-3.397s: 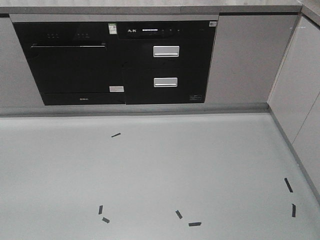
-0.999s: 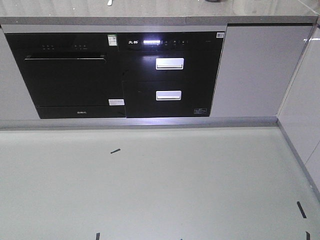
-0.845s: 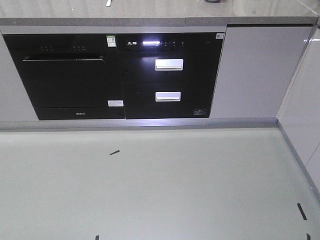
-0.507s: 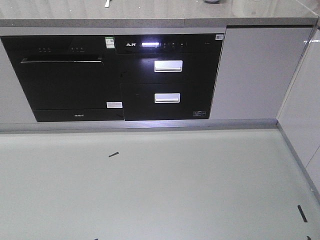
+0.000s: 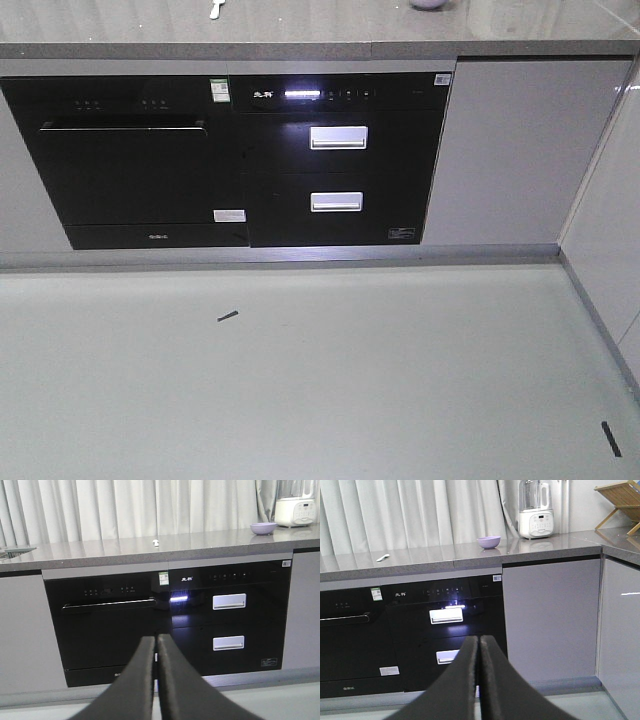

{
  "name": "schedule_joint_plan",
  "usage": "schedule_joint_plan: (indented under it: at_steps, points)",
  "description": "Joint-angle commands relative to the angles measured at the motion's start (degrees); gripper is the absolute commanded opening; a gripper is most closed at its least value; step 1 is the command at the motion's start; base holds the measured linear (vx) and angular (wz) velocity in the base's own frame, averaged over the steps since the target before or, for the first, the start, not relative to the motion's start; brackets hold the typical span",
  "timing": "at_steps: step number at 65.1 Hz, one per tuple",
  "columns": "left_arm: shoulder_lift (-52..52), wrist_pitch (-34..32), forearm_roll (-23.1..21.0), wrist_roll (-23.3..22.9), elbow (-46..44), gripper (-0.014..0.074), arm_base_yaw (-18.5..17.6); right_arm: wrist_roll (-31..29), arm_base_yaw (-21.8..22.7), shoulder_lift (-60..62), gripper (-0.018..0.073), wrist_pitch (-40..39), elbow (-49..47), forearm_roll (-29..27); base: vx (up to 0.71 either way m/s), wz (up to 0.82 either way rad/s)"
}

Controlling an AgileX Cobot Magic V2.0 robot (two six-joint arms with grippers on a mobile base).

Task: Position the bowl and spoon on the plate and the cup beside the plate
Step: 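Keep driving forward toward the countertop with the spoon and bowl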

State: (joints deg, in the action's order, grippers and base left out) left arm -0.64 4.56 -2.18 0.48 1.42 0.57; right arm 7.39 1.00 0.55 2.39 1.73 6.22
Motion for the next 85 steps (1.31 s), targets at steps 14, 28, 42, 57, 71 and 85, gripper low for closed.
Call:
schedule_joint_plan:
  at_steps: [14,28,42,57,71,85]
  points:
    - [-1.0,-3.9,-0.1,-0.5,1.8,-0.0006,0.1,-0.3,0.4,0.8,-0.0002,-4.2,0.8,0.6,0.07,0.02]
    - [-1.0,-3.9,-0.1,-0.5,1.8,-0.0006,0.1,-0.3,0.4,0.8,-0.0002,-4.2,0.8,0.6,0.07,0.02]
    - [-1.0,-3.9,-0.1,-0.5,1.8,-0.0006,0.1,-0.3,0.4,0.8,-0.0002,-4.2,0.8,0.6,0.07,0.01]
    - [-1.0,-3.9,-0.1,-0.5,1.8,-0.0006,0.1,-0.3,0.4,0.8,-0.0002,-4.2,0.8,0.6,0.07,-0.01]
    - [-1.0,-3.9,-0.1,-0.5,1.8,-0.0006,0.1,-0.3,0.4,0.8,-0.0002,-4.2,0.8,0.6,0.07,-0.01]
    - [-1.0,-3.9,-0.1,-0.5,1.8,-0.0006,0.1,-0.3,0.4,0.8,-0.0002,-4.2,0.8,0.6,0.06,0.0]
